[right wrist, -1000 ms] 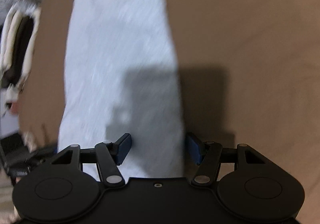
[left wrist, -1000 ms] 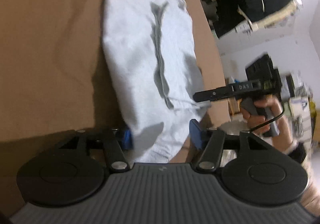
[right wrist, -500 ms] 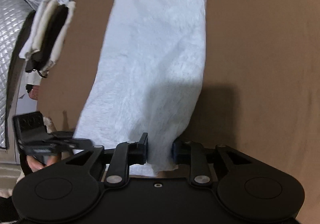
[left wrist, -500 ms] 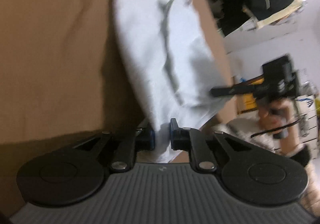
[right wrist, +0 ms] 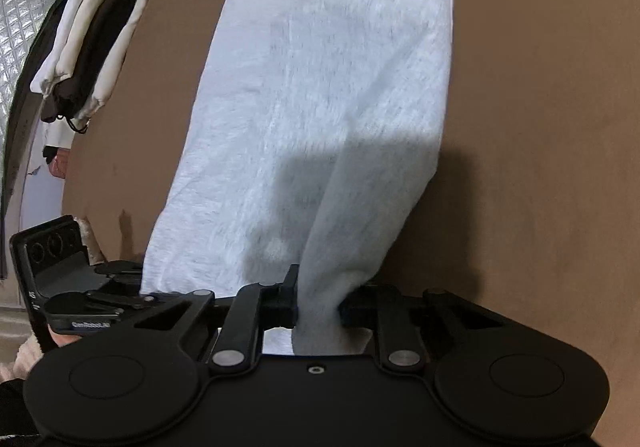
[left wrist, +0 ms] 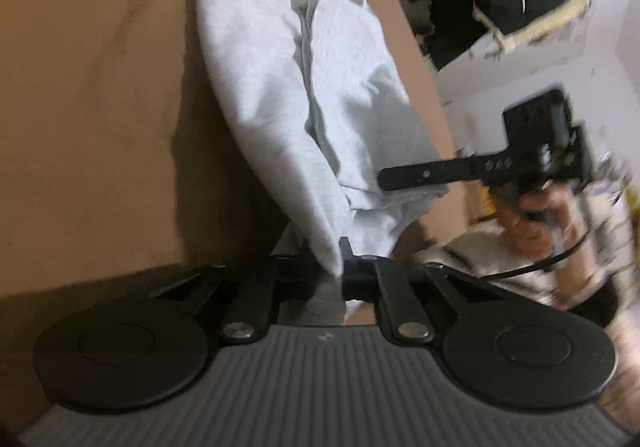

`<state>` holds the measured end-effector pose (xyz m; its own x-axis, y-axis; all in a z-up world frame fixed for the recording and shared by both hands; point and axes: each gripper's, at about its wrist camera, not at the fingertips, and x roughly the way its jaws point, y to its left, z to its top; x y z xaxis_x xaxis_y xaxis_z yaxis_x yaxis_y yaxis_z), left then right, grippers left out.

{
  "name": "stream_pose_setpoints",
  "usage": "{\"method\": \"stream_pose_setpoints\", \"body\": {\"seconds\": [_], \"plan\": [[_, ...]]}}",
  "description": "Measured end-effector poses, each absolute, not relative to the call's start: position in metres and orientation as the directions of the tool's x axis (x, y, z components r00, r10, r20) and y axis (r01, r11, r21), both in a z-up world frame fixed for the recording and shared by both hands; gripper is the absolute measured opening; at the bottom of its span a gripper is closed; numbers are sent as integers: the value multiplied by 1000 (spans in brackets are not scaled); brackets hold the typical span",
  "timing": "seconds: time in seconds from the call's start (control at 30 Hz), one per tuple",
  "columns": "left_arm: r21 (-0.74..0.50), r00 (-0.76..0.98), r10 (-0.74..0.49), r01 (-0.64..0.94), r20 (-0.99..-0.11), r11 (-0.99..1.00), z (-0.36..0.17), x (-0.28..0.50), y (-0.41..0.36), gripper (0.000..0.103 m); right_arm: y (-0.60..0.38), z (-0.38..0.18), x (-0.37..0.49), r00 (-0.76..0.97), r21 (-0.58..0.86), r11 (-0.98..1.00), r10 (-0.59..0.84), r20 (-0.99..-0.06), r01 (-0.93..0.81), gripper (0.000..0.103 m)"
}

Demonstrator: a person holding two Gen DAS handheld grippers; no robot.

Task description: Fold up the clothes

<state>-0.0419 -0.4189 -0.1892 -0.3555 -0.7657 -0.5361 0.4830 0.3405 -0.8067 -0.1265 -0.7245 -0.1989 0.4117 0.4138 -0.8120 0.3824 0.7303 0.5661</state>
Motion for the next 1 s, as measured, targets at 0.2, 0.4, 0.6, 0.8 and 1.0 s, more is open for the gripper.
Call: {"method": "stream_pose_setpoints", "body": {"seconds": [0.2,0.4,0.6,0.8,1.0], "plan": [[-822,-355,-806,506,-475,262,-152,-41,-411,5,-735,-172,-156,525,625,681,397,-753,381,18],[-802,-328,-820,547,-470,240,-116,-51,-393,5,-727,-156,-169,556,626,691,378,-740,362,17],[-822,-327,-842,528,-430,215,-92,-50,-340,5,-686,-146,-179,559,645,686,405,-723,336,17],[-852,-304,-873,481,-382,205,-62,-58,-277,5,-613,-112,-199,578,583,769,360,-732,260,18],[-725,-253,-810,630,-530,278,-6,-94,-231,5,-563,-72,-237,614,658,740,456,-644,141,18]]}}
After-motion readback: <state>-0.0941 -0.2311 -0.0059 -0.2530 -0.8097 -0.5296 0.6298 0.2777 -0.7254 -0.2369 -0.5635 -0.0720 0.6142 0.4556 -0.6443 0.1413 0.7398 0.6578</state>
